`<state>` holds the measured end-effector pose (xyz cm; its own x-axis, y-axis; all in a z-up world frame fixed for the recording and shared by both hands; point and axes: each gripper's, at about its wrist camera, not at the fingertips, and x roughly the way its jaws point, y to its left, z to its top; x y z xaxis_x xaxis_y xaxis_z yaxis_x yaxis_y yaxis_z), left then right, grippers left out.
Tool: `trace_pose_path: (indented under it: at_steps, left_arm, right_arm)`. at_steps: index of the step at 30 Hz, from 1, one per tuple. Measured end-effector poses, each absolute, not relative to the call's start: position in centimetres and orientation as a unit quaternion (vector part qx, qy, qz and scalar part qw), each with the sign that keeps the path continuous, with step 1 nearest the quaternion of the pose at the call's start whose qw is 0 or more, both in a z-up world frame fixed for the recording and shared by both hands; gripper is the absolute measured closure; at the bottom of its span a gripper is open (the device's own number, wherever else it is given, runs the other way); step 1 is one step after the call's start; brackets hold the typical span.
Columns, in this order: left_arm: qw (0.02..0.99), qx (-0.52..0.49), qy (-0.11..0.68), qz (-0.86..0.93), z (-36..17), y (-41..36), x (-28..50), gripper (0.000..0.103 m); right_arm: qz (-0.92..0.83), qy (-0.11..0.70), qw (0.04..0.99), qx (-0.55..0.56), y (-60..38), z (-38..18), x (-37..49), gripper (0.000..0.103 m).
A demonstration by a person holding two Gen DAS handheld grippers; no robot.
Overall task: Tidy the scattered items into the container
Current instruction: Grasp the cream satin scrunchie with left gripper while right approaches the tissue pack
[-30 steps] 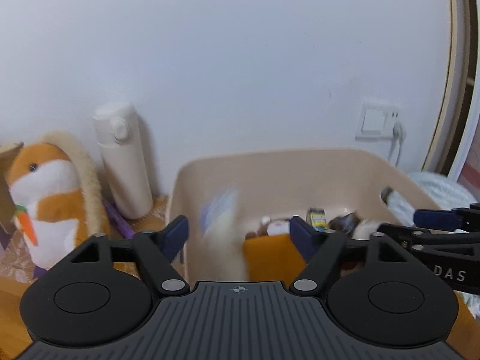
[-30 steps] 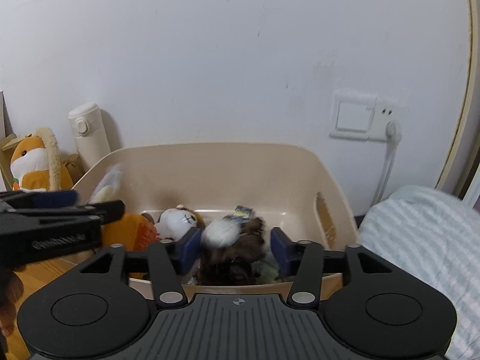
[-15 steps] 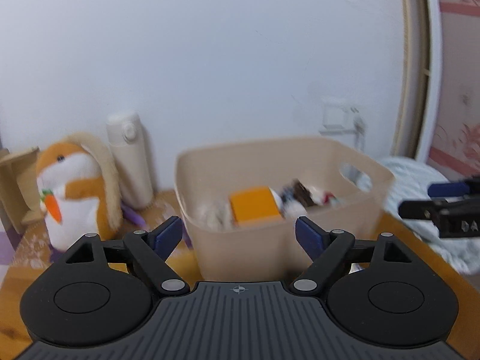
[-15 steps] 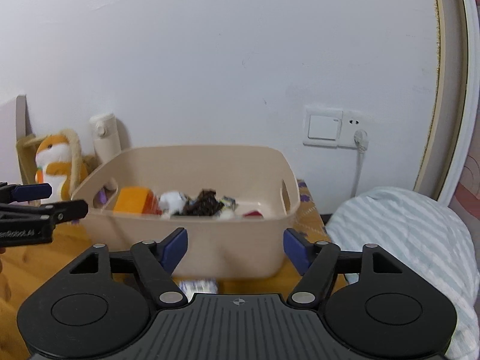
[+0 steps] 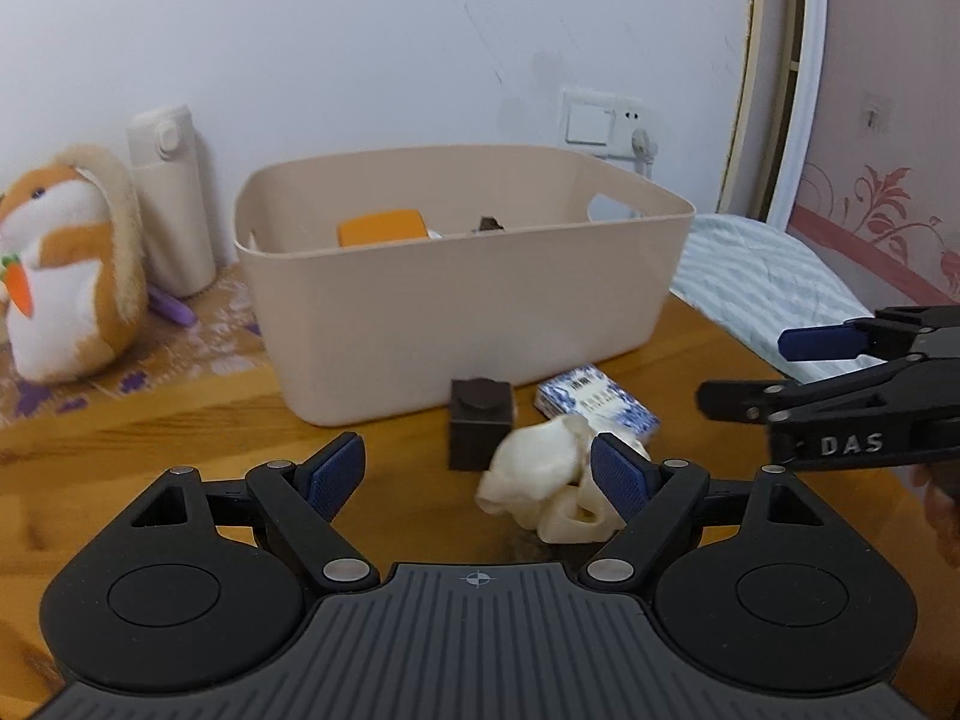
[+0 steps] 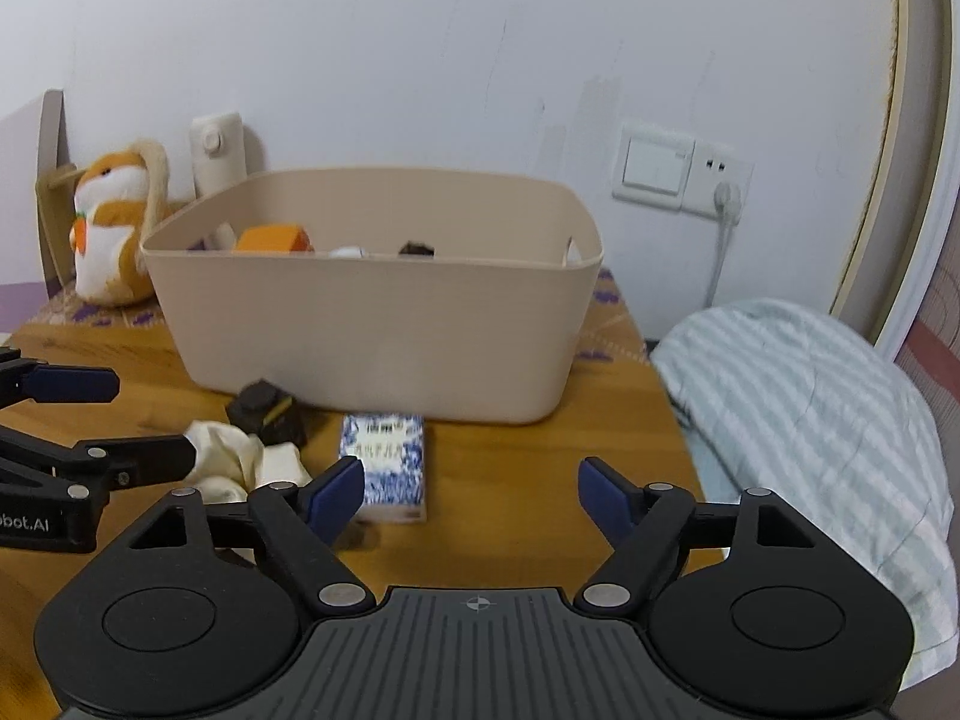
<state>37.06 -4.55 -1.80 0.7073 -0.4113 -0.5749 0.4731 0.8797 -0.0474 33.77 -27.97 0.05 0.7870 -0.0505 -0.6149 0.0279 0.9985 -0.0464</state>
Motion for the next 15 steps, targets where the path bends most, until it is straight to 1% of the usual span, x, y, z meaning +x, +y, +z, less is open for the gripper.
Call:
trace_pose_path:
  at_steps: [15]
  left_arm:
    - [0.912, 0.024, 0.333, -0.238, -4.3, -5.1, 39.2, 0.019]
  right_arm:
    - [-0.019, 0.345, 0.938, -0.018, -28.0, -1.8, 35.0, 0.017]
